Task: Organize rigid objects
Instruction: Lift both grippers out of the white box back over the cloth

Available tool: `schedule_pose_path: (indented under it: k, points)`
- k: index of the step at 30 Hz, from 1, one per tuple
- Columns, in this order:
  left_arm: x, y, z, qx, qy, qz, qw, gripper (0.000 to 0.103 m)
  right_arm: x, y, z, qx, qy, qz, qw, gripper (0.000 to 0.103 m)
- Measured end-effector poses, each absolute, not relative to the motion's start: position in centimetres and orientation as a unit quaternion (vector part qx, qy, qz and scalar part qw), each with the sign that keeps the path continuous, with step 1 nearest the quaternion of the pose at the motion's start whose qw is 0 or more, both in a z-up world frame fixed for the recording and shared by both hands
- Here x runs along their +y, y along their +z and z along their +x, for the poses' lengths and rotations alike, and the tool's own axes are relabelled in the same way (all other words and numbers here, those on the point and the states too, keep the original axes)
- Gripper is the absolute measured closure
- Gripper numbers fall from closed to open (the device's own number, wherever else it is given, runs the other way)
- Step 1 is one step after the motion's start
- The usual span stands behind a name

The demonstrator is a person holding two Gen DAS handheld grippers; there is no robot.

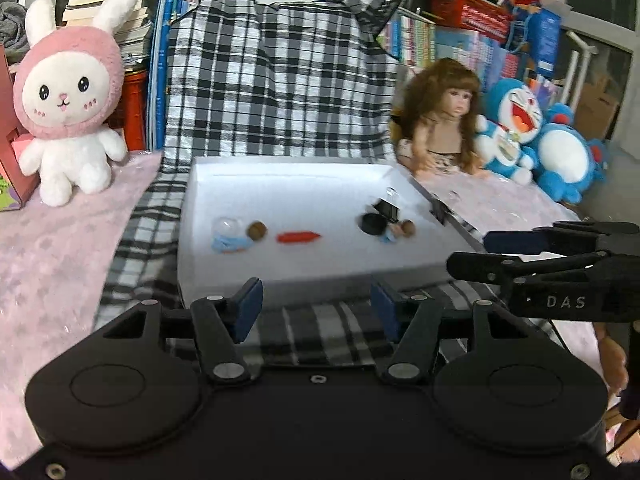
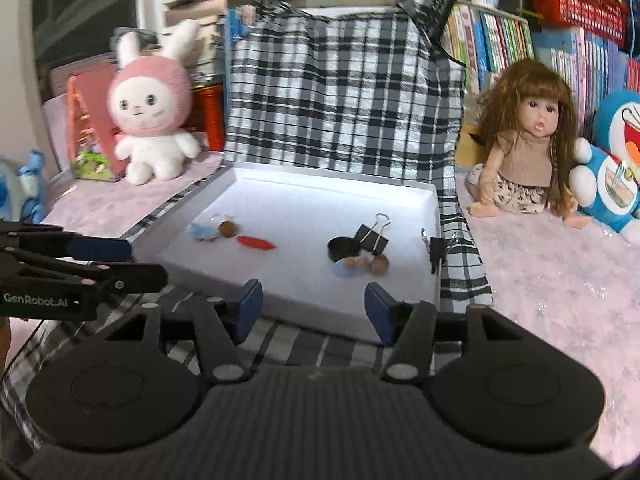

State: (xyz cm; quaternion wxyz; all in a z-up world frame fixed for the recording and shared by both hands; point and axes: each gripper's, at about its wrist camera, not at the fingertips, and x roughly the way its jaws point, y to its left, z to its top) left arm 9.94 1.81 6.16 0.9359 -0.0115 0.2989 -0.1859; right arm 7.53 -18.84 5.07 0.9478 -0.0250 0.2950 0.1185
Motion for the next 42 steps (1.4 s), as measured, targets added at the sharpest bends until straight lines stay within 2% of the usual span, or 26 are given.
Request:
schedule_pose_path:
  k: [4,6,8,10,18,22,33,37,42]
  points:
    - [1.6,5.0,7.2,0.289,-0.193,-0.009,0.938,0.045,-18.6,4.1,5.0,0.283,0.13,-0.04,0.949,0.031]
    - [1.5,4.4,5.8,0.284,-0.202,0.002,0.937,0.05,-18.6,3.5,4.0,0.283,0.137,-0.043,0.948,0.031]
    - [1.3,3.9,4.6,0.282,-0.21,0.014,0.936,0.062,-18.6,2.7,3.1,0.287,0.147,-0.046,0.945,0.03]
    - [1.1,3.6,3.6,0.283,-0.221,0.021,0.933,0.069,-18.5,2.0,2.3,0.292,0.158,-0.051,0.942,0.03]
    - [-0.3,3.1,1.4,0.27,-0.254,0.055,0.927,0.075,-17.4,0.6,-0.2,0.291,0.195,-0.09,0.932,0.03]
    - [-1.0,2.5,1.7,0.273,-0.256,0.063,0.925,0.075,-16.7,0.2,-0.8,0.293,0.215,-0.1,0.926,0.031]
    - [-1.2,1.1,3.5,0.285,-0.247,0.07,0.924,0.074,-16.0,-0.4,-0.8,0.303,0.225,-0.101,0.921,0.045]
    - [-1.8,1.3,3.0,0.257,-0.244,0.103,0.929,0.062,-15.8,-0.4,-0.7,0.301,0.226,-0.102,0.921,0.046]
    - [-2.4,0.9,3.3,0.262,-0.252,0.109,0.925,0.062,-15.7,-0.6,-0.4,0.303,0.224,-0.1,0.921,0.047]
